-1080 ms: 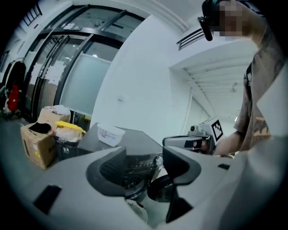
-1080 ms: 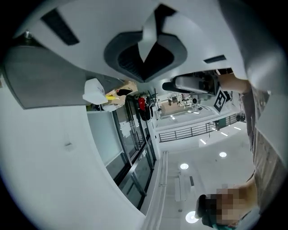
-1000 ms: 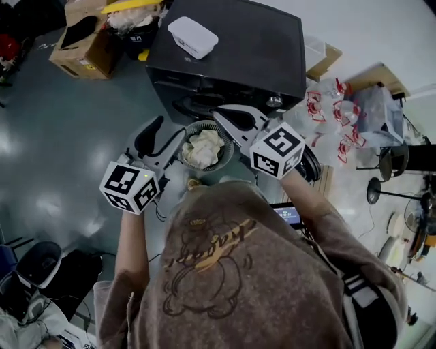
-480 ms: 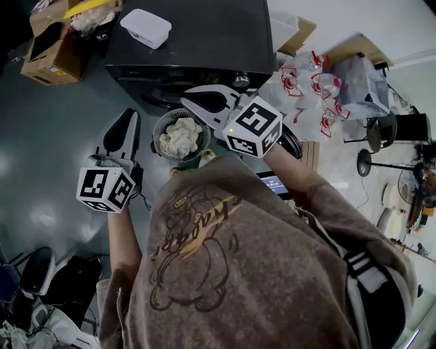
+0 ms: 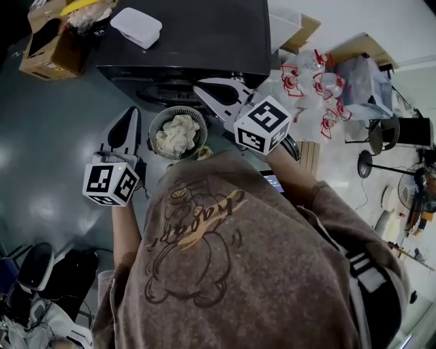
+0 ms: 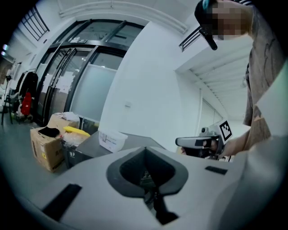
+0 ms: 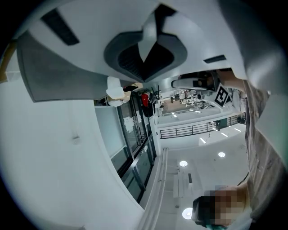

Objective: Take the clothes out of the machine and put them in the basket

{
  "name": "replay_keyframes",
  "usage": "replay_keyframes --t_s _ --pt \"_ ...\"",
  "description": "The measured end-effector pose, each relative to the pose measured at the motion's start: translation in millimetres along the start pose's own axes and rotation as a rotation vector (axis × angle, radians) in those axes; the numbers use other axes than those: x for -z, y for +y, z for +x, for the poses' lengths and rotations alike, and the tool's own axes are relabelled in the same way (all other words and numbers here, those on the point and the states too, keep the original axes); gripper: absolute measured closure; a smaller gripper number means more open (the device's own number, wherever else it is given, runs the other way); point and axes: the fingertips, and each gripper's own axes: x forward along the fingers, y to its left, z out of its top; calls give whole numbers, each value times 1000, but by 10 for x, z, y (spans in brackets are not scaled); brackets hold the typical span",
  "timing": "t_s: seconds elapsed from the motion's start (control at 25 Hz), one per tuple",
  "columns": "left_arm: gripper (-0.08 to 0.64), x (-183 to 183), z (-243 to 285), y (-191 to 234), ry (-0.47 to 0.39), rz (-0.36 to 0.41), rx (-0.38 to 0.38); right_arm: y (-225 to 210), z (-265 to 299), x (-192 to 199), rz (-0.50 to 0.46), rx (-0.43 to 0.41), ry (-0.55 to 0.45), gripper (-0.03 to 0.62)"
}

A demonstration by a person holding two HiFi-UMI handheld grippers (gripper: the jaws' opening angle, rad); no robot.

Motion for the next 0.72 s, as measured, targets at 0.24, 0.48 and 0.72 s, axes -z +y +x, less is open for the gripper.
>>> replay_keyframes --t_s 0.24,0.48,0.72 --pt "554 13 68 18 -13 -16 -20 -25 48 28 -13 -29 1 597" --pt "554 -35 77 32 -28 -19 -39 -90 102 -9 -1 -6 -23 597" --pt "554 -64 12 62 -54 -18 -67 -38 132 18 -5 -11 -38 597"
